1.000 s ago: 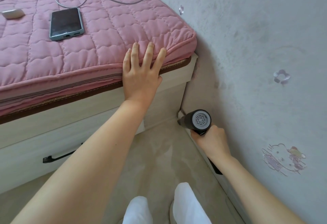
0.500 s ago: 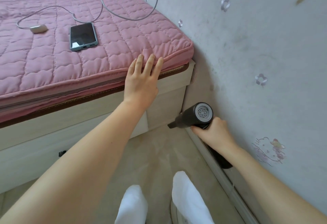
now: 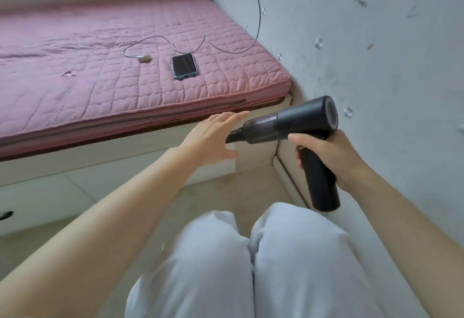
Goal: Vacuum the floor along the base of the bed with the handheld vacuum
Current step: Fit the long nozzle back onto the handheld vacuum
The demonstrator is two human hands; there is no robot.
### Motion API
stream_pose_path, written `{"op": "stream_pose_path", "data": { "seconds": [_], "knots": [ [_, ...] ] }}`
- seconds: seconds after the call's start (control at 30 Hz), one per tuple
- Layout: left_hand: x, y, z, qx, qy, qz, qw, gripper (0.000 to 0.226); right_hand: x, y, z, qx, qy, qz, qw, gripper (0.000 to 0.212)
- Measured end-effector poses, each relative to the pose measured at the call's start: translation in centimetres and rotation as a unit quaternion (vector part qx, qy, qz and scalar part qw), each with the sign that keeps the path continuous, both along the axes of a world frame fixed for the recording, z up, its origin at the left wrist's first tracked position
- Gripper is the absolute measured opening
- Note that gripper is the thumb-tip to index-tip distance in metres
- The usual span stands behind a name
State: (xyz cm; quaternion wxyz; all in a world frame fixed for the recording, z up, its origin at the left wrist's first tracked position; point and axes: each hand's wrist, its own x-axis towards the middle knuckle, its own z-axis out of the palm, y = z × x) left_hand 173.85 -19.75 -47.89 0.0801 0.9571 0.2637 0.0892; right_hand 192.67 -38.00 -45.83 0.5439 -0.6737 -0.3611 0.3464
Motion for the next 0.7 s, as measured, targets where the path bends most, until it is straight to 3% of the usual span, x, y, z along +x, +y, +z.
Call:
{"op": "stream_pose_path", "data": {
  "seconds": [0.1,0.23,0.33,0.47,0.57,0.7],
  "knots": [
    [-1.6,-2.2,1.3,0.006,-0.076,0.02,0.997,0.092,-1.8,-0.1,1.6,0.026,0.046,0.045,0.998,0.027],
    [-3.5,-2.8,2.3,0.013,-0.166,0.057,0.984,0.067,-3.5,0.9,3.1,0.04,0.033,0.117,0.992,0.026],
    [-4.3,-1.2,2.2,0.039,-0.171,0.052,0.983,0.06,-4.4,3.1,3.7,0.044,0.015,0.148,0.988,0.021],
    [-4.3,4.1,1.8,0.069,-0.184,0.13,0.972,0.063,-4.2,10.7,3.0,0.015,0.065,0.139,0.988,0.026],
    [-4.2,9.2,1.9,0.126,-0.165,0.186,0.96,0.062,-3.3,17.5,2.3,0.007,0.009,0.126,0.992,0.034],
    [-4.0,16.2,2.7,0.137,-0.129,0.233,0.954,0.059,-2.8,25.9,1.3,0.007,-0.062,0.085,0.994,0.041]
  ]
}}
